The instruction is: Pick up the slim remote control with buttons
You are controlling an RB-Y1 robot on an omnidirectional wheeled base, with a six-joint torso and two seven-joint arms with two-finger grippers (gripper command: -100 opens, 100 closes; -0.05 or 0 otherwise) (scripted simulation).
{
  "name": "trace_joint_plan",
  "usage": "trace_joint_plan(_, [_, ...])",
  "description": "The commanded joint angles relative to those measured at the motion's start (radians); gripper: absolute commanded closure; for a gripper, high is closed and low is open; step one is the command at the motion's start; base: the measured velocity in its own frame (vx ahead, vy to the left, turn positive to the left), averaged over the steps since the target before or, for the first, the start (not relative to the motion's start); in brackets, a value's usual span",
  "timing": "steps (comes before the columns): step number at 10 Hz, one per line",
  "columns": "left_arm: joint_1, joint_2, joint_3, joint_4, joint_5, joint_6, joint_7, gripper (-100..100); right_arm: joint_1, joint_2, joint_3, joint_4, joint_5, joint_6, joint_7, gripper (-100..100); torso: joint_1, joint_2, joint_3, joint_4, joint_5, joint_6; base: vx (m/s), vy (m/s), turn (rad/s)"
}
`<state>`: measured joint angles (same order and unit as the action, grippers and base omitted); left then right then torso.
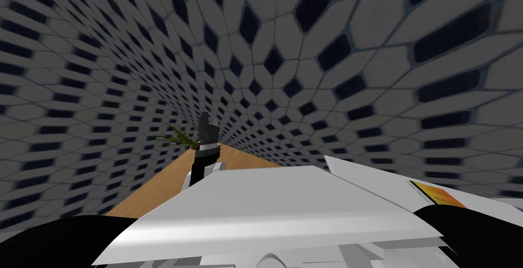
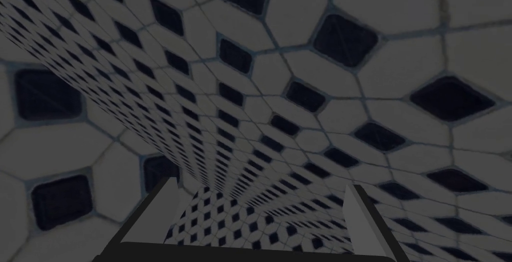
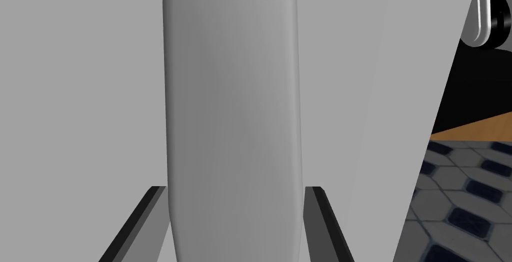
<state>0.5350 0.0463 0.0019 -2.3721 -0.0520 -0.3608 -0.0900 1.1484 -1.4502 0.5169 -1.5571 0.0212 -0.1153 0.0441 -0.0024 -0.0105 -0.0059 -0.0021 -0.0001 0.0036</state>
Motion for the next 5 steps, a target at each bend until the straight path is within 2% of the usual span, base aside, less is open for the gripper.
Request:
trace_joint_plan(1, [0.000,0.000,0.000,0.000,0.000,0.000,0.000,0,0.024,-0.023,-0.027,-0.027,0.017,0.005,0.026,100,0.000,0.000,0.000,0.000,0.000,0.000,0.188,-0.056,-0.378])
trace_joint_plan(3, [0.000,0.000,0.000,0.000,0.000,0.000,0.000,0,0.053,-0.057,-0.060,-0.069,0.040,0.018,0.060,100,-0.001,-0.001,-0.001,0.000,0.000,-0.001,0.153,-0.055,-0.375])
trace_joint_plan(4, [0.000,0.000,0.000,0.000,0.000,0.000,0.000,0,0.051,-0.047,-0.056,-0.060,0.033,0.015,0.050,100,-0.001,0.001,0.000,0.000,0.000,-0.002,0.055,-0.006,-0.057])
trace_joint_plan(5, [-0.001,0.000,0.000,0.000,0.000,0.000,0.000,0,0.052,-0.048,-0.056,-0.062,0.035,0.017,0.054,0,0.000,0.005,0.002,0.001,0.000,-0.003,0.011,-0.001,0.013])
